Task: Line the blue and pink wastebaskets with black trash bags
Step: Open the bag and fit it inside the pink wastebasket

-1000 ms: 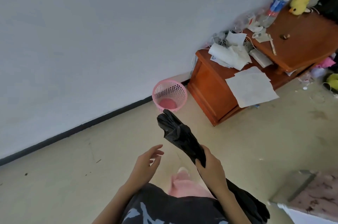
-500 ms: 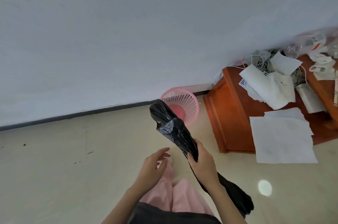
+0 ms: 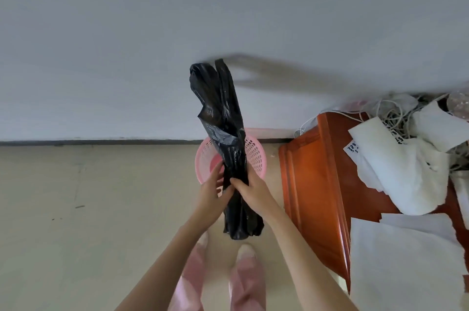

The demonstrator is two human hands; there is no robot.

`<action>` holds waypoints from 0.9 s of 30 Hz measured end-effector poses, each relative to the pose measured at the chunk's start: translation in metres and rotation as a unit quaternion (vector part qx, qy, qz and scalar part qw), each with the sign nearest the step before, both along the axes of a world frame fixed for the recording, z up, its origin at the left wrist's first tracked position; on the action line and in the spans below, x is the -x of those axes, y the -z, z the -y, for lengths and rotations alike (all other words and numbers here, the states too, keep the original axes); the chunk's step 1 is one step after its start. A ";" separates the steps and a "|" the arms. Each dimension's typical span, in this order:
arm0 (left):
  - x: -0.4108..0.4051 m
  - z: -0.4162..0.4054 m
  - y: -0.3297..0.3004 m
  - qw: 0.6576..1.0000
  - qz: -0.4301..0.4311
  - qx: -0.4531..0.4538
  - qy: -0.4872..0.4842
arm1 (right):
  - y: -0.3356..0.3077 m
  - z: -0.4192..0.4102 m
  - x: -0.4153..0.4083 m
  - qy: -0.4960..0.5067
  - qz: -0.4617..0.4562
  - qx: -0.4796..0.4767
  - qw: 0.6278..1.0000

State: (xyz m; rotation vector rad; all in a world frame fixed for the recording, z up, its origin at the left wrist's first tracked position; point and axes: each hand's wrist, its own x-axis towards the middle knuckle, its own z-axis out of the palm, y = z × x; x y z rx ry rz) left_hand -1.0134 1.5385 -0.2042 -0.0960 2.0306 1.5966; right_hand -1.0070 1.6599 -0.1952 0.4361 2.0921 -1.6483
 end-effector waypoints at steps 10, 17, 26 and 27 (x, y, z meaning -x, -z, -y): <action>0.055 -0.031 0.102 0.983 -0.146 -0.004 -0.109 | 0.118 -0.024 0.055 0.046 -0.120 -0.003 0.992; 0.065 -0.024 0.240 0.989 -0.146 0.012 -0.027 | 0.261 -0.029 0.059 0.005 -0.104 -0.030 0.994; 0.095 -0.018 0.369 0.983 -0.184 0.020 -0.003 | 0.388 -0.053 0.089 -0.124 -0.125 -0.135 0.975; 0.097 -0.019 0.376 0.979 -0.203 0.035 0.002 | 0.398 -0.054 0.093 -0.140 -0.121 -0.142 0.972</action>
